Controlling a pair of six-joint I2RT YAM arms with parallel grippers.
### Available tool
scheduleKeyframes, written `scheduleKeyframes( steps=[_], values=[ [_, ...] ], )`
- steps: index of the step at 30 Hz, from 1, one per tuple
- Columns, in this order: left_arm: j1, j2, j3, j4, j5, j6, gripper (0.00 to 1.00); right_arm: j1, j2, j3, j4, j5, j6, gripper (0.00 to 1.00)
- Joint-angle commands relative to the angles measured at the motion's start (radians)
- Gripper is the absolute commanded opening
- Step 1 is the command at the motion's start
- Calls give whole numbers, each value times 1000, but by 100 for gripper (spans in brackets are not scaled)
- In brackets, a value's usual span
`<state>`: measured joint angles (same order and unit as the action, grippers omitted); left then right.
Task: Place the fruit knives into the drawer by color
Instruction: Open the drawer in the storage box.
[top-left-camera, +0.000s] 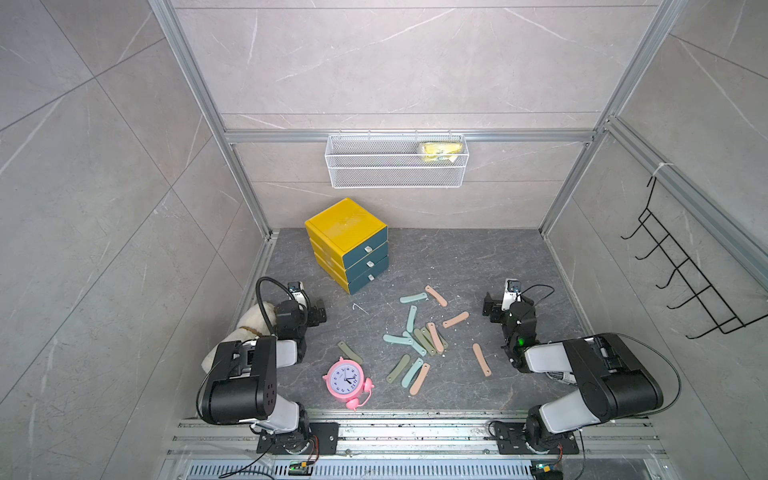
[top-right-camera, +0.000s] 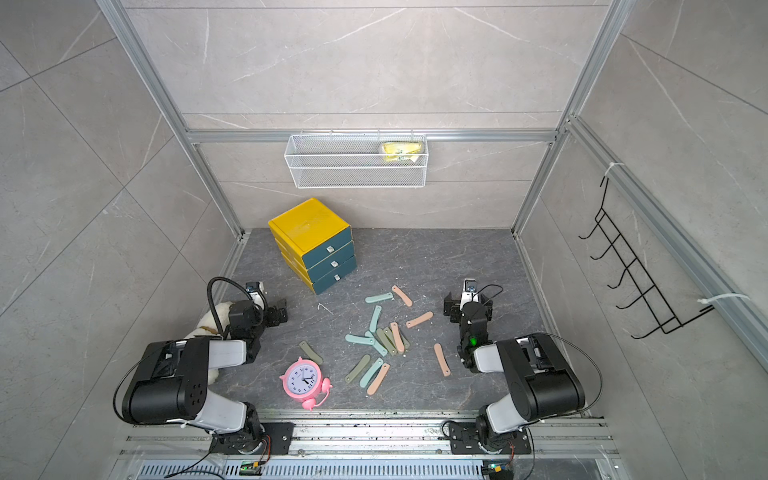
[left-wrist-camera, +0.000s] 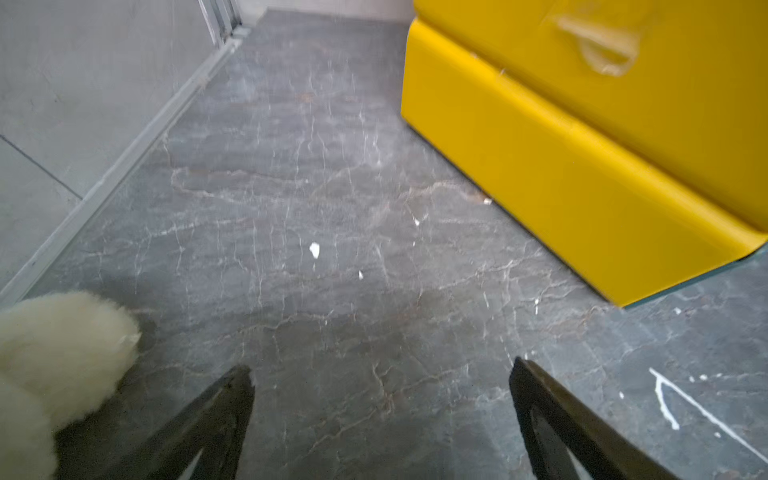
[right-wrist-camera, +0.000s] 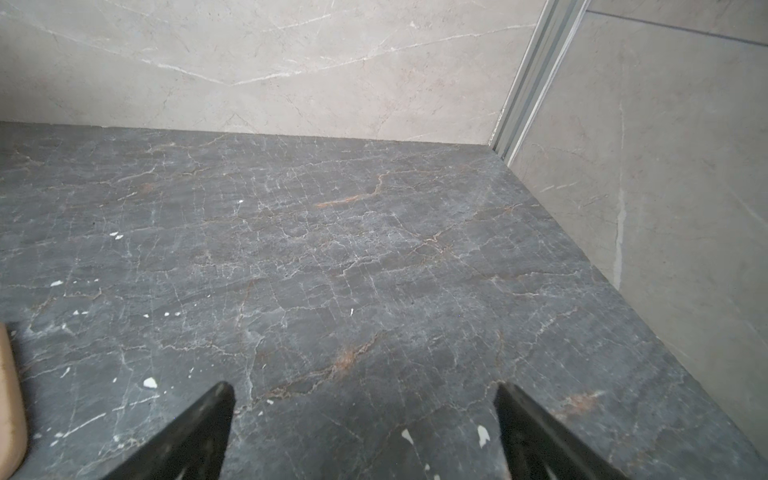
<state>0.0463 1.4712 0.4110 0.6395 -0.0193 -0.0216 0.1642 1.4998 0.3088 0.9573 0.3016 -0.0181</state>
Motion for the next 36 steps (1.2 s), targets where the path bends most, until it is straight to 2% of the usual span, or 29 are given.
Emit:
scheduleKeyframes(
  steps=[1,3,5,8,10,11,13,14,16,18,20,21,23,25,27,30,32,34,36],
  values=[
    [-70,-112,156,-222,-72,76,100,17,-123,57,-156,1,-5,99],
    [-107,-159,206,-271,-91,91,100,41,-190,118,-313,42,-16,99],
    [-128,-210,238,-291,-127,78,100,51,-233,179,-422,76,46,99],
    [-127,-272,271,-233,-100,29,100,70,-257,318,-627,163,100,99],
    [-123,-282,298,-171,-88,-50,100,75,-238,402,-721,263,174,99],
    [-118,-285,319,-158,-49,-95,100,76,-221,444,-777,361,291,99],
    [-94,-300,346,-147,124,-143,100,71,-194,568,-1057,482,592,100],
    [-88,-309,348,-119,205,-160,100,52,-168,645,-1234,457,703,100],
    [-87,-319,330,-43,269,-216,100,30,-105,727,-1318,332,667,100],
    [-84,-337,328,-47,200,-361,100,31,-81,733,-1305,279,633,100],
    [-78,-359,383,-227,53,-511,100,38,-113,659,-1158,192,553,95],
    [-70,-363,423,-328,24,-541,100,35,-137,620,-1105,163,553,95],
    [-56,-354,504,-461,64,-522,100,35,-186,551,-992,80,551,95],
    [-47,-340,556,-538,115,-542,100,35,-189,561,-998,7,545,95],
    [-46,-326,591,-594,110,-595,100,42,-178,586,-1024,-33,541,95],
    [-43,-335,549,-518,151,-577,100,49,-169,607,-1055,-92,538,96],
    [-38,-363,482,-417,153,-640,100,62,-159,608,-1043,-153,542,97],
    [-19,-376,465,-416,160,-717,100,84,-146,607,-1021,-208,550,98],
    [3,-373,489,-467,181,-737,100,114,-132,609,-993,-247,557,97]
  ],
)
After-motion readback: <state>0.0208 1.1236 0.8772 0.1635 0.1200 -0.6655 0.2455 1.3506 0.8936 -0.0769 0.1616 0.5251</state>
